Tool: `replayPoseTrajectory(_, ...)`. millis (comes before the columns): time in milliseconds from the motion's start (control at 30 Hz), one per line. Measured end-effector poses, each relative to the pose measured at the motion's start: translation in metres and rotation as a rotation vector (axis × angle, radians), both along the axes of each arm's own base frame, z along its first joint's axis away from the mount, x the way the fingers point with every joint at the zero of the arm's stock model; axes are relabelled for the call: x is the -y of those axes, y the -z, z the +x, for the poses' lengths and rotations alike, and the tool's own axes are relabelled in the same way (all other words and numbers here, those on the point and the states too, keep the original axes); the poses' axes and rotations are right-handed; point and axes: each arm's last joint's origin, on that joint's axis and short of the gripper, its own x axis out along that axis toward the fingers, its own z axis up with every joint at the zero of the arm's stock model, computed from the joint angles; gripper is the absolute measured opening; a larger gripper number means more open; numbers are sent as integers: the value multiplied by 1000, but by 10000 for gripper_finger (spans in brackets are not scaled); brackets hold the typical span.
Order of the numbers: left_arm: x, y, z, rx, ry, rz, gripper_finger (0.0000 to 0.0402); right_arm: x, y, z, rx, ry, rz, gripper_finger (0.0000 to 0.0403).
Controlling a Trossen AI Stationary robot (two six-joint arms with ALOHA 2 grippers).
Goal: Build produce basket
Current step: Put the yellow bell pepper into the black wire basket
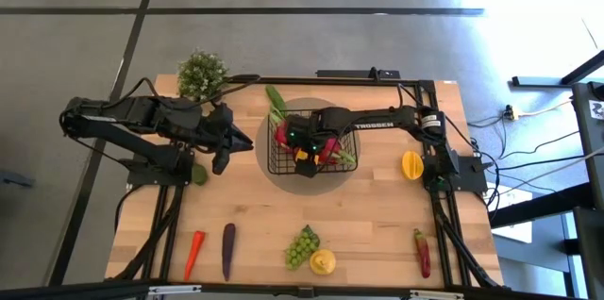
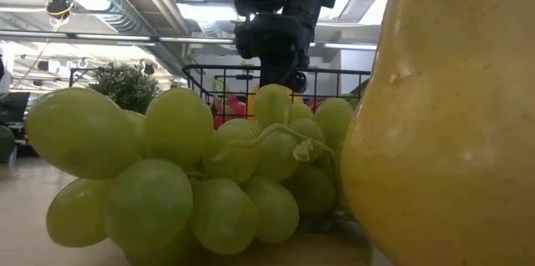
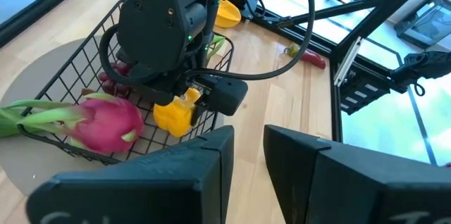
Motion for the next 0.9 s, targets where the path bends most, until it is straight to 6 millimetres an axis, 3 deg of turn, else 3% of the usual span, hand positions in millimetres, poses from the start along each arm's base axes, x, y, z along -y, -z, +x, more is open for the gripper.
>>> replayPoseTrajectory(533, 0, 0, 0, 0, 0, 0, 69, -3, 0, 0, -3, 4, 20, 332)
replayPoseTrajectory(800, 0, 0, 0, 0, 0, 0, 69, -4, -1, 1, 10, 3, 20, 392)
replayPoseTrajectory(900, 0, 0, 0, 0, 0, 0, 69, -3, -1, 1, 12, 3, 20, 395)
